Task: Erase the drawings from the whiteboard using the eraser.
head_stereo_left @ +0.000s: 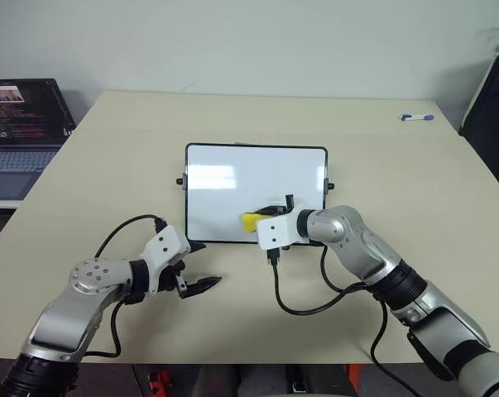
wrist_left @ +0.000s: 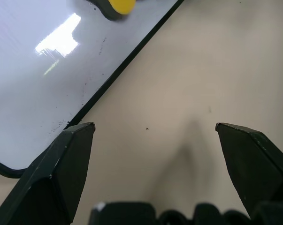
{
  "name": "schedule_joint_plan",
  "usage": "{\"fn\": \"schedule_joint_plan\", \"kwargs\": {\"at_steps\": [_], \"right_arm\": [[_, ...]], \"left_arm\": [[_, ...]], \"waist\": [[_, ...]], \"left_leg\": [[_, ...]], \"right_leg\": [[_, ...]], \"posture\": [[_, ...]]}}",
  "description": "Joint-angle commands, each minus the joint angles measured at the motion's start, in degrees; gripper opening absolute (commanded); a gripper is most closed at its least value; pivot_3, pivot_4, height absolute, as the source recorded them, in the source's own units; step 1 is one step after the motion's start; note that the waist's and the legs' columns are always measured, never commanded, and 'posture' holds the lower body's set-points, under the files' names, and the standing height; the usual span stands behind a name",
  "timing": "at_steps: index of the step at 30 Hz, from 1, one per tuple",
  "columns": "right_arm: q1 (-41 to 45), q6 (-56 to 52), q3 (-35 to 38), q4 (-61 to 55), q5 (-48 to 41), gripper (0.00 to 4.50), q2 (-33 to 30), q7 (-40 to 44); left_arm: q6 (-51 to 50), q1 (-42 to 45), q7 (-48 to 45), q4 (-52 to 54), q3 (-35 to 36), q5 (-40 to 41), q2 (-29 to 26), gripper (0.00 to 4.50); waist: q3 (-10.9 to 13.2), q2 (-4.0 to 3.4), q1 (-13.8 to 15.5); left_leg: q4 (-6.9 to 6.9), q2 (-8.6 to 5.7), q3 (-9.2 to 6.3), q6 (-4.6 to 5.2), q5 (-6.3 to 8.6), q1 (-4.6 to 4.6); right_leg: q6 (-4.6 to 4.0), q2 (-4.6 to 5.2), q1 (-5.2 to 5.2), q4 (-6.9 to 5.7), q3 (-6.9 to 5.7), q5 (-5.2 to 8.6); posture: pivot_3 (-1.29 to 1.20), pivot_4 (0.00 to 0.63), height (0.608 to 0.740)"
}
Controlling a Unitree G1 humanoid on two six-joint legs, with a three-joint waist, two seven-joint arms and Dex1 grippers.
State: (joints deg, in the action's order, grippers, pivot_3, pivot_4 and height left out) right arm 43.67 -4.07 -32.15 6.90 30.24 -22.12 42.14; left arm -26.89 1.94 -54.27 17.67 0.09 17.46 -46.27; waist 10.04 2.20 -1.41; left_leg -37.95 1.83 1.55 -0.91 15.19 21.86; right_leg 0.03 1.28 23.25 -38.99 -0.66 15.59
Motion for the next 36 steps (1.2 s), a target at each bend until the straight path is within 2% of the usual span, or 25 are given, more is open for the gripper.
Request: {"fn": "schedule_joint_plan", "kwargs": {"at_steps": [1, 6, 11, 14, 22, 25, 31, 34, 36], "right_arm": [[-0.3, 0.3, 1.2, 1.5, 0.3, 1.32, -2.6, 1.8], [-5.1, -0.3, -1.6, -4.6, -1.4, 1.32, -3.5, 9.7], [-3.7, -3.3, 1.7, -2.8, -2.0, 1.32, 1.6, 4.1], [-2.4, -3.4, 2.8, -0.6, -1.6, 1.32, 2.5, 1.4], [-3.7, -5.9, 0.2, -2.5, -3.4, 1.32, 1.4, 9.5], [-3.4, -6.0, 0.7, -2.3, -3.2, 1.32, 1.3, 9.3], [-0.2, -4.2, 2.9, 0.3, -2.6, 1.32, 3.6, 1.9], [-1.7, -5.6, 0.5, -1.6, -4.1, 1.32, 2.7, 7.4], [-2.7, -5.7, 0.4, -1.9, -3.7, 1.32, 2.5, 7.3]], "left_arm": [[0.3, 0.8, 0.0, 1.7, -0.3, 0.1, -0.1, 4.5], [0.0, 1.1, 0.0, 1.9, -0.5, 0.3, -0.1, 4.5], [0.0, 1.2, 0.1, 1.9, -0.6, 0.3, 0.0, 4.5], [-0.1, 1.2, 0.2, 2.0, -0.7, 0.3, 0.0, 4.5], [-0.4, 1.1, 0.3, 2.5, -0.9, 0.4, 0.2, 4.5], [-0.5, 0.7, 0.3, 2.9, -0.8, 0.6, 0.2, 4.5], [-0.5, 0.5, 0.1, 3.0, -0.7, 0.6, 0.1, 4.5], [-0.5, 0.7, 0.0, 2.9, -0.9, 0.6, 0.2, 4.5], [-0.4, 0.8, 0.1, 2.9, -0.9, 0.6, 0.3, 4.5]], "waist": [[0.0, 0.04, 0.3], [0.0, 0.04, 0.4], [0.0, 0.0, -0.2], [0.0, -0.01, -0.3], [0.0, -0.01, 0.0], [0.0, -0.01, -0.1], [0.0, -0.01, -0.1], [0.0, -0.01, -0.1], [0.0, -0.01, -0.1]], "left_leg": [[0.0, 0.0, -0.01, 0.0, 0.0, -0.01], [0.06, -0.01, 0.0, 0.0, 0.03, 0.02], [0.07, 0.04, 0.03, 0.0, 0.02, 0.03], [0.07, 0.05, 0.03, 0.0, 0.02, 0.02], [0.08, 0.01, 0.02, 0.0, 0.03, 0.05], [0.09, 0.01, 0.01, 0.0, 0.03, 0.05], [0.08, 0.02, 0.02, 0.0, 0.02, 0.04], [0.08, 0.02, 0.01, 0.0, 0.02, 0.04], [0.1, 0.01, 0.01, 0.0, 0.03, 0.05]], "right_leg": [[-0.01, 0.0, -0.02, 0.01, -0.01, 0.0], [-0.06, 0.01, -0.02, 0.07, -0.01, 0.0], [-0.06, -0.02, 0.03, 0.04, 0.01, 0.0], [-0.06, -0.03, 0.04, 0.02, 0.01, 0.0], [-0.06, 0.0, 0.03, 0.07, 0.01, 0.0], [-0.07, 0.0, 0.04, 0.06, -0.01, 0.0], [-0.07, 0.0, 0.04, 0.04, 0.0, 0.0], [-0.07, 0.0, 0.04, 0.04, 0.0, 0.0], [-0.07, 0.0, 0.04, 0.06, 0.0, 0.0]], "posture": [[0.0, 0.15, 0.74], [0.0, 0.15, 0.74], [0.0, 0.15, 0.74], [0.0, 0.15, 0.74], [0.0, 0.15, 0.74], [0.0, 0.15, 0.74], [0.0, 0.15, 0.74], [0.0, 0.15, 0.74], [0.0, 0.15, 0.74]]}}
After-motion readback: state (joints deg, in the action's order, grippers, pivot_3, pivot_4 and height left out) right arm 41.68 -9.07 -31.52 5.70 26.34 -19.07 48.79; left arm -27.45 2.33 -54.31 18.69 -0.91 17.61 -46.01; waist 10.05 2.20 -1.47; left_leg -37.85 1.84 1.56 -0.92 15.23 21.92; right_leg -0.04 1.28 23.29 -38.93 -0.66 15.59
